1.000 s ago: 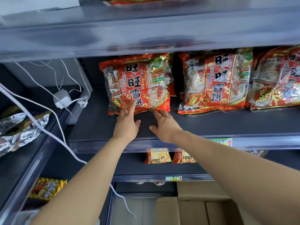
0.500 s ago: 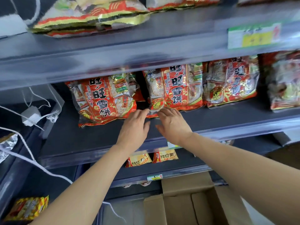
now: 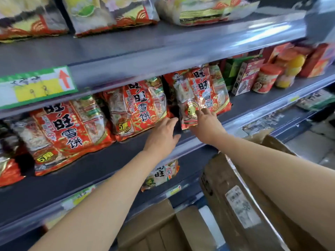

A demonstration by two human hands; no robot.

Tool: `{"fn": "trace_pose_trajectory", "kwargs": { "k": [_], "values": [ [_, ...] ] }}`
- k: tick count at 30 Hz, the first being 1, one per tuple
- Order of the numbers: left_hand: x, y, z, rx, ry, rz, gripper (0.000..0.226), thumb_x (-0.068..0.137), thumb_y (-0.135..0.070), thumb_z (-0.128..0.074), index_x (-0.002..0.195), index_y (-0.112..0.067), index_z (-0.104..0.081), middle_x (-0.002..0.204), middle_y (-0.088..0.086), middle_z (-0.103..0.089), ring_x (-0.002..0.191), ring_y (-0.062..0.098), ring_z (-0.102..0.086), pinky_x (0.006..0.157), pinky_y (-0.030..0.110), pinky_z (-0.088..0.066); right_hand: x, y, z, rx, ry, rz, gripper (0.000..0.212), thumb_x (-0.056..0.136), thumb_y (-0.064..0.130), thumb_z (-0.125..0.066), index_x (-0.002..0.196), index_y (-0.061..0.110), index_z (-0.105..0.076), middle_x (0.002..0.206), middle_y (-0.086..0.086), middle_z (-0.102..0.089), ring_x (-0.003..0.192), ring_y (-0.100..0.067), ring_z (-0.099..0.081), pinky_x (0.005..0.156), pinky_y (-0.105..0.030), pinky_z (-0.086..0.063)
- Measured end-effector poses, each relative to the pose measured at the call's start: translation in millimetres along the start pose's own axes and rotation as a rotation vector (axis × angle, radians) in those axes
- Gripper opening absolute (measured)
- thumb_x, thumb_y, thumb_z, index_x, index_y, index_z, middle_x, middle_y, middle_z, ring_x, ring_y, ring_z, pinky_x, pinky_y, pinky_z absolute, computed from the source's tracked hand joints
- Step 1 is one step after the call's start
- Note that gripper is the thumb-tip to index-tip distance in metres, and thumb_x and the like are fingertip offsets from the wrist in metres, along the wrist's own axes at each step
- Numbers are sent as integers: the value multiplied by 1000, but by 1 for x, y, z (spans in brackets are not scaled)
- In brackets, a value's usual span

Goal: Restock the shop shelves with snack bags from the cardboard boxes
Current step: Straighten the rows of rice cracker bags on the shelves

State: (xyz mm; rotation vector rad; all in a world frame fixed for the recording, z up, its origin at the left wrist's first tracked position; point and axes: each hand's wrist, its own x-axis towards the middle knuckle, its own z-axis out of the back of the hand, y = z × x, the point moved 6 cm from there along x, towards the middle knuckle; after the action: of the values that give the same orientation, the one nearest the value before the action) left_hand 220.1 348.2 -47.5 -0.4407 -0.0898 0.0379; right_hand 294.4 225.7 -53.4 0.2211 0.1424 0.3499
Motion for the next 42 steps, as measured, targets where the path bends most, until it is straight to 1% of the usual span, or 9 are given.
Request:
{"fn": "trace_pose_trajectory", "kwargs": {
  "k": [4,8,11,15,19,26,32,37,42],
  "values": [
    [50,-29,-38,-126,1,98,55,94,-25,-57,144,-20,-35,133,5,-44,122,26,-47,96,40,-45,35,-64,4,231,98,-119,69,95,31,-53,150,9,-20,154,-15,-18,138,-37,-29,109,-40,-32],
    [88,-34,-65,-171,7,194,61,94,-25,-57,148,-28,-29,142,4,-38,123,27,-48,94,38,-46,64,-96,-7,542,129,-135,79,86,27,-67,146,1,-23,146,-14,-38,133,-29,-40,107,-35,-34],
    [104,-28,-76,-88,-19,205,61,95,-23,-54,149,-30,-27,151,0,-30,125,27,-47,92,40,-48,84,-102,-21,601,169,-118,78,85,25,-67,147,6,-24,144,-14,-42,130,-29,-44,107,-36,-38],
    [121,-15,-83,-40,-67,234,65,94,-22,-54,151,-28,-23,147,0,-33,123,27,-48,93,39,-46,113,-92,-25,625,213,-35,66,89,25,-63,145,9,-31,140,-12,-48,126,-27,-49,101,-32,-39],
    [136,-7,-86,-81,-68,283,69,95,-23,-54,152,-30,-17,151,0,-26,130,26,-42,97,34,-40,132,-86,-25,626,196,21,77,89,28,-64,150,14,-20,149,-6,-37,132,-26,-42,105,-33,-38],
    [133,-16,-92,-132,-70,258,68,96,-22,-53,151,-36,-17,146,3,-26,134,25,-35,104,36,-37,133,-104,-19,568,40,10,50,92,24,-57,138,14,-41,134,-10,-54,122,-30,-51,94,-32,-41],
    [127,-21,-93,-119,4,295,68,97,-25,-49,151,-41,-11,149,5,-22,136,27,-32,102,37,-38,121,-107,-20,569,75,9,52,92,22,-57,140,17,-38,133,-10,-54,118,-29,-53,89,-30,-42],
    [115,-29,-92,-123,41,282,68,97,-25,-49,151,-38,-11,156,6,-15,140,27,-30,104,39,-37,106,-99,-20,526,128,30,66,93,25,-57,149,14,-24,146,-11,-41,129,-29,-44,98,-31,-40],
    [103,-34,-89,-121,39,279,66,98,-25,-49,151,-36,-12,158,5,-14,141,28,-30,105,42,-39,88,-93,-17,516,132,61,61,94,24,-56,148,14,-29,148,-10,-39,132,-28,-41,101,-31,-37]
  ]
}}
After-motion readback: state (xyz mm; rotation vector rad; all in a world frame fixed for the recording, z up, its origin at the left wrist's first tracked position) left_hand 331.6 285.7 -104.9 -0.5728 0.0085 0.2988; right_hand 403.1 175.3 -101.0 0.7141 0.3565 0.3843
